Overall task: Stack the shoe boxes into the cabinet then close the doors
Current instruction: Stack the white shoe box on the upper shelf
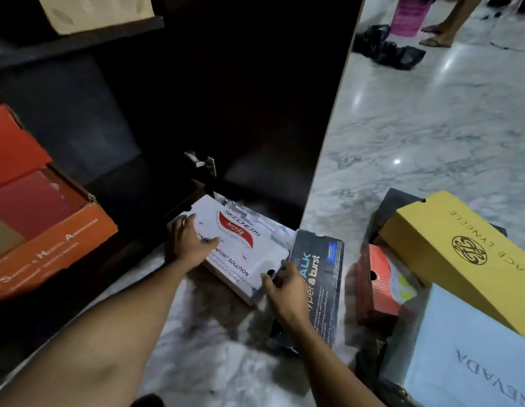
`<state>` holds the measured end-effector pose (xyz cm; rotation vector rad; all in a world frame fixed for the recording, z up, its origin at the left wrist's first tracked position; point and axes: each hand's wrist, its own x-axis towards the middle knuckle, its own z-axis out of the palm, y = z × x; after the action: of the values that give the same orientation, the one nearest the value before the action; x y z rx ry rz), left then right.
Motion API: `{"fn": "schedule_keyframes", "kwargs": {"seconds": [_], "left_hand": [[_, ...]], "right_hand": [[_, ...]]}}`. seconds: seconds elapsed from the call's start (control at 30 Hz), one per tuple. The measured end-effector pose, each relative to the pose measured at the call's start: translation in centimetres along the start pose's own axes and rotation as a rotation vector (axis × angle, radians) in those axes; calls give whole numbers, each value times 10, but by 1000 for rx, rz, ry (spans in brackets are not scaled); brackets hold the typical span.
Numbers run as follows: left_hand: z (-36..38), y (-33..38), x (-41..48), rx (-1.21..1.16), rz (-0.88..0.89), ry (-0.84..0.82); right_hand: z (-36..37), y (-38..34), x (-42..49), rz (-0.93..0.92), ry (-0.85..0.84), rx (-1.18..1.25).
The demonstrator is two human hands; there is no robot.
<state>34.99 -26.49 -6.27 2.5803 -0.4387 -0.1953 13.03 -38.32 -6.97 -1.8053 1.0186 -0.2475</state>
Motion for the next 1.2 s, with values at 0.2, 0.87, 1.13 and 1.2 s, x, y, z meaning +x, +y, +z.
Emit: {"fn": "schedule_keyframes", "kwargs": {"seconds": [0.2, 0.87, 1.13, 1.2], "left_hand": [[-4, -44, 51, -22, -67, -178], [7, -129, -103, -513, -159, 154], [-32, -93, -96, -612, -116, 274], [-61, -73, -91, -660, -79, 287]], "right_hand": [[26, 2, 10, 49, -16, 10], [43, 3, 34, -6, -163, 144], [19, -40, 32, -179, -172, 257], [-2, -65, 25, -257, -144, 246]]}}
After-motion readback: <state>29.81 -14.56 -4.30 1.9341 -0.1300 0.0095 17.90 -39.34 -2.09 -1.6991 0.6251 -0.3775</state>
